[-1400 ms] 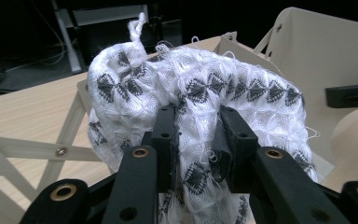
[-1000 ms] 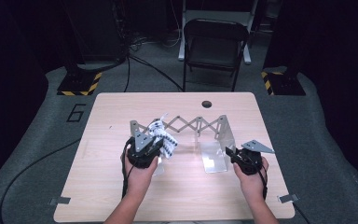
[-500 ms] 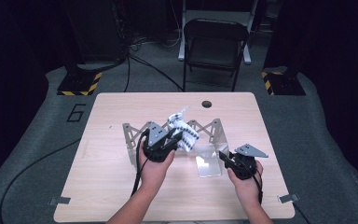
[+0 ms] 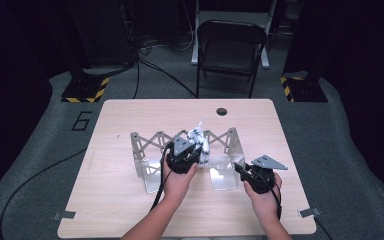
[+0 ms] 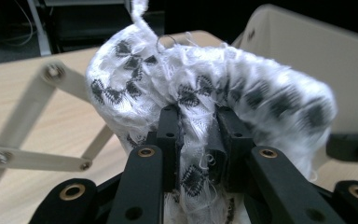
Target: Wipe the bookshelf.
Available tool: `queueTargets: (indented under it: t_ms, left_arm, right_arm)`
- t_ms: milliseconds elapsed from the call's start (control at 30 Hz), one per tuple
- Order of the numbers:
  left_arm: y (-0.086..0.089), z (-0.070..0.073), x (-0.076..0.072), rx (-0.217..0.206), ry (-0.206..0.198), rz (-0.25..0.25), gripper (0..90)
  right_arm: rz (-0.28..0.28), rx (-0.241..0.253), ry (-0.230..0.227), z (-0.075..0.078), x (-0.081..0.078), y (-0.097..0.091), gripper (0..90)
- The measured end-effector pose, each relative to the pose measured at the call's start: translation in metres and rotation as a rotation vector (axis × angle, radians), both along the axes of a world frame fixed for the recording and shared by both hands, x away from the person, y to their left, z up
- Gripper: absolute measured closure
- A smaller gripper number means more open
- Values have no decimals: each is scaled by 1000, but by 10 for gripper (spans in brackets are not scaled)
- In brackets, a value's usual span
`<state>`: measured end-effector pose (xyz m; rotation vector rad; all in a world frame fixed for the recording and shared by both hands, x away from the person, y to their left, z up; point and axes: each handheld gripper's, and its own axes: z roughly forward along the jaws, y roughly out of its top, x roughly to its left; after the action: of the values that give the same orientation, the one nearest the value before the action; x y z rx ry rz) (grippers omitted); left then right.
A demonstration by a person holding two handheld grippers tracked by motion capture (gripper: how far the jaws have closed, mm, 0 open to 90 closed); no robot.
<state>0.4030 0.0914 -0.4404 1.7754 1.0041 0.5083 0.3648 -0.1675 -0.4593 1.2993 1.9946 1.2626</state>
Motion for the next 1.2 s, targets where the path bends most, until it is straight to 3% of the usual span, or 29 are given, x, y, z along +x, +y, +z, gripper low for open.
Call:
queueTargets:
  t_ms: [33,100,167,333,400,433,533,567,600,733,833,867,900,933,967,1000,1033,1133,1200]
  left_arm:
    - [-2,-5,0,28,14,-8,740]
    - [-3,-12,1,40,35,-18,740]
    - [-7,-31,2,77,84,-41,738]
    - [-9,-51,2,117,137,-59,737]
    - [-9,-52,2,118,143,-63,737]
    - [-9,-50,1,109,143,-64,738]
    - [-4,-25,-7,31,88,-67,739]
    - [-4,-25,-7,31,88,-67,739]
    - [-1,-4,-12,-12,22,-65,739]
    - [4,21,-14,-39,-50,-60,736]
    - [3,14,-10,-33,-44,-46,736]
    - [3,-1,-7,-18,-15,-34,736]
    - [3,-1,-7,-18,-15,-34,737]
    - [0,-20,-3,15,43,-38,738]
    - [0,-20,-3,15,43,-38,738]
    - [-4,-40,0,64,85,-42,738]
    - [-5,-50,2,79,114,-50,738]
    - [-6,-62,2,85,145,-55,740]
    - [-6,-59,2,85,143,-58,741]
  right_arm:
    - [-1,0,-2,0,0,0,748]
    - [-2,0,0,0,0,0,748]
    - [1,-4,-5,0,0,-1,748]
    - [0,0,-5,0,-1,-1,747]
    - [0,1,-4,0,-1,-1,746]
    - [0,4,-4,-1,-1,-1,744]
    - [1,4,-5,-1,-2,0,743]
    - [1,4,-5,-1,-2,0,743]
    - [0,5,-7,-1,-2,0,744]
    - [0,4,-5,-1,-2,1,740]
    - [2,4,-5,-1,-2,1,741]
    - [4,4,-6,-1,-2,2,740]
    - [4,4,-6,-1,-2,2,740]
    - [1,7,-3,-1,-3,2,739]
    - [1,7,-3,-1,-3,2,739]
    - [5,6,-5,-1,-2,1,739]
    - [5,6,-4,-1,-2,1,738]
    - [6,6,-4,-1,-2,1,739]
    - [6,7,-5,-1,-2,1,738]
